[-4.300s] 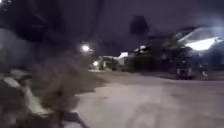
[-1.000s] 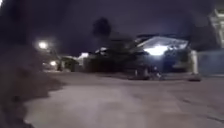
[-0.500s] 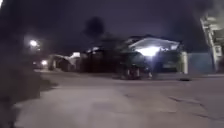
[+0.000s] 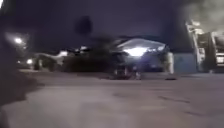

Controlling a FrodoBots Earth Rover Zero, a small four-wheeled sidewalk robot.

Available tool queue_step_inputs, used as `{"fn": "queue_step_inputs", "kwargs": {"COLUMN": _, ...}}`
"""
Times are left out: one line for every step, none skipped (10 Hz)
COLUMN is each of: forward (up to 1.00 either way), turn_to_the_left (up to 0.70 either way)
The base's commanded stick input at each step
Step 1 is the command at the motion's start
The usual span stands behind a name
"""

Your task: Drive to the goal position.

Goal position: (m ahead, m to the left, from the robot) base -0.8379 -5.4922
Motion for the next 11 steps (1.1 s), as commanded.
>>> {"fn": "queue_step_inputs", "kwargs": {"forward": 0.0, "turn_to_the_left": -0.31}}
{"fn": "queue_step_inputs", "kwargs": {"forward": 0.0, "turn_to_the_left": -0.01}}
{"fn": "queue_step_inputs", "kwargs": {"forward": 0.0, "turn_to_the_left": -0.5}}
{"fn": "queue_step_inputs", "kwargs": {"forward": 0.0, "turn_to_the_left": -0.5}}
{"fn": "queue_step_inputs", "kwargs": {"forward": 0.0, "turn_to_the_left": -0.5}}
{"fn": "queue_step_inputs", "kwargs": {"forward": 0.0, "turn_to_the_left": -0.5}}
{"fn": "queue_step_inputs", "kwargs": {"forward": 0.0, "turn_to_the_left": -0.5}}
{"fn": "queue_step_inputs", "kwargs": {"forward": 0.0, "turn_to_the_left": -0.5}}
{"fn": "queue_step_inputs", "kwargs": {"forward": 0.0, "turn_to_the_left": -0.5}}
{"fn": "queue_step_inputs", "kwargs": {"forward": 0.0, "turn_to_the_left": -0.5}}
{"fn": "queue_step_inputs", "kwargs": {"forward": 0.0, "turn_to_the_left": -0.5}}
